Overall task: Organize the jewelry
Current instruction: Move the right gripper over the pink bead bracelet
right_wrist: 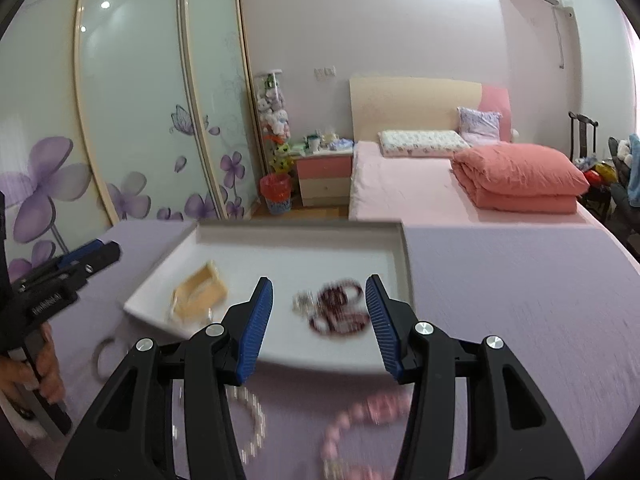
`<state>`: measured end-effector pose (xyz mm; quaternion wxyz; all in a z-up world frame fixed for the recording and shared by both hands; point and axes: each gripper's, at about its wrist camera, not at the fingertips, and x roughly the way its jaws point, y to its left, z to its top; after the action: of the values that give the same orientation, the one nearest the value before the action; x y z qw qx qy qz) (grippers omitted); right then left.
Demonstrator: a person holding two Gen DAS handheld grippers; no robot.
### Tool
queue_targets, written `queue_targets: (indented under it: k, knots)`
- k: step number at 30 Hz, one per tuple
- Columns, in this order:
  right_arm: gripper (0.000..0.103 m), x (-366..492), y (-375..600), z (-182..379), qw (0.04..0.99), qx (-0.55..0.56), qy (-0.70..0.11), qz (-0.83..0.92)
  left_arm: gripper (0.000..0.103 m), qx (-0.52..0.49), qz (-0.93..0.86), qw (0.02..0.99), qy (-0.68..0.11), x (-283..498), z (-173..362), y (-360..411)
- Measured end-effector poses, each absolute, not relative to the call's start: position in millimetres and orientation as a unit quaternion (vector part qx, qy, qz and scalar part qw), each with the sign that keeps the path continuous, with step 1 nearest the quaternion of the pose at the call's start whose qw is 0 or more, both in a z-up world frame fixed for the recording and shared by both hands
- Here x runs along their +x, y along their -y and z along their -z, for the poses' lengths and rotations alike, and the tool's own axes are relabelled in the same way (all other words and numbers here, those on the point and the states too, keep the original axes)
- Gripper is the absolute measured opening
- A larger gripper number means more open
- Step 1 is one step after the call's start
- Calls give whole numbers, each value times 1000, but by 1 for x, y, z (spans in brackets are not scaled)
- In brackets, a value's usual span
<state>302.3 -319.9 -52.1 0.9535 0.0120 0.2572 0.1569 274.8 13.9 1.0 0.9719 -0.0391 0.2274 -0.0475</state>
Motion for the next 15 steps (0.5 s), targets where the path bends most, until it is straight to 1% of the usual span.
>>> queue_targets:
  k: [9,15]
  knots:
    - [50,243,353,82,940,14,-319,-124,60,-48,30,971,-231,203,13,-39]
    - [50,249,365,95,932,38,-349,-91,60,-54,15,971,-230,194,17,-46]
